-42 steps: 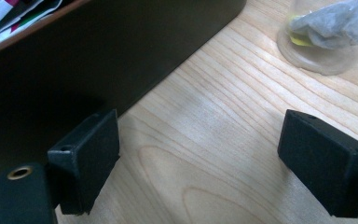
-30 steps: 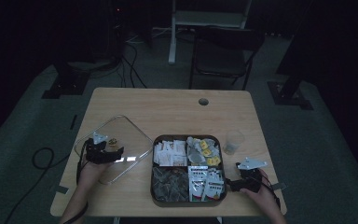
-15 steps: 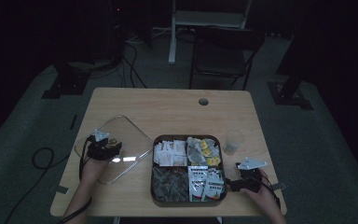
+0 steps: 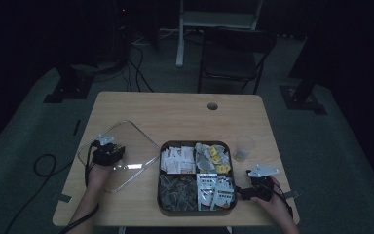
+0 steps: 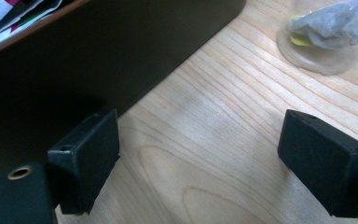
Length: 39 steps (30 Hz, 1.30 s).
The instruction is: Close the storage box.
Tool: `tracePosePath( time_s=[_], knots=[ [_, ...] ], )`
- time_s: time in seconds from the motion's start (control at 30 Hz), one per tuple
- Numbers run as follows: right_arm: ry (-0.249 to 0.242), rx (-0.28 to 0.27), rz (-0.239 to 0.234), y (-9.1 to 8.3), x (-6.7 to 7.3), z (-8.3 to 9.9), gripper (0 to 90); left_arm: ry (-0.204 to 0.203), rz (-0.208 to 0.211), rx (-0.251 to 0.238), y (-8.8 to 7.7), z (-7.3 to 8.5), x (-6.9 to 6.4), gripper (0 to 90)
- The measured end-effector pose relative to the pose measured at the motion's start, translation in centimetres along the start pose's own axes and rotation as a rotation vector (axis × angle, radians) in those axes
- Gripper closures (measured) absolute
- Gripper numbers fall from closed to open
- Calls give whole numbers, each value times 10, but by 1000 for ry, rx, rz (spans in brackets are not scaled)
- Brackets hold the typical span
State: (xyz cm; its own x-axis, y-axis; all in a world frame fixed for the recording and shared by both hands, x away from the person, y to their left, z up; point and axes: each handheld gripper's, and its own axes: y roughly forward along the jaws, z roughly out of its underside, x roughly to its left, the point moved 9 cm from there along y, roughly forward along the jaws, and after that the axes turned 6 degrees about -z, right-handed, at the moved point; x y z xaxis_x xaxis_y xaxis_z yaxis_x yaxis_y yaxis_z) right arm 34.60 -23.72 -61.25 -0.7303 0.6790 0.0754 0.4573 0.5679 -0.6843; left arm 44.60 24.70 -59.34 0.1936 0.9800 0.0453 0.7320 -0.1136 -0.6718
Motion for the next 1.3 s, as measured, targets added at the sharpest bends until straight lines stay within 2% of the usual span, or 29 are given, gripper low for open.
tracePosePath(
  time_s=[0.2,0.37,0.5,0.6,0.67,0.9,1.07,1.3],
  knots=[
    [0,0,0,0,0,0,121,-3,-6,9,-3,-1,1,594],
    [-1,1,0,0,0,0,121,14,-9,8,-10,-2,3,596],
    [0,0,0,0,0,0,121,18,-2,1,-19,-6,2,596],
    [0,1,0,0,0,0,121,41,-10,-8,-25,-11,2,596],
    [0,1,0,0,0,0,121,36,-8,-17,-29,-14,3,596],
    [0,0,-1,0,0,0,121,28,11,-55,-47,-29,5,596],
    [0,0,0,0,0,0,121,28,58,-95,-61,-41,4,596],
    [0,0,0,0,0,0,121,54,100,-110,-75,-50,-11,596]
  ],
)
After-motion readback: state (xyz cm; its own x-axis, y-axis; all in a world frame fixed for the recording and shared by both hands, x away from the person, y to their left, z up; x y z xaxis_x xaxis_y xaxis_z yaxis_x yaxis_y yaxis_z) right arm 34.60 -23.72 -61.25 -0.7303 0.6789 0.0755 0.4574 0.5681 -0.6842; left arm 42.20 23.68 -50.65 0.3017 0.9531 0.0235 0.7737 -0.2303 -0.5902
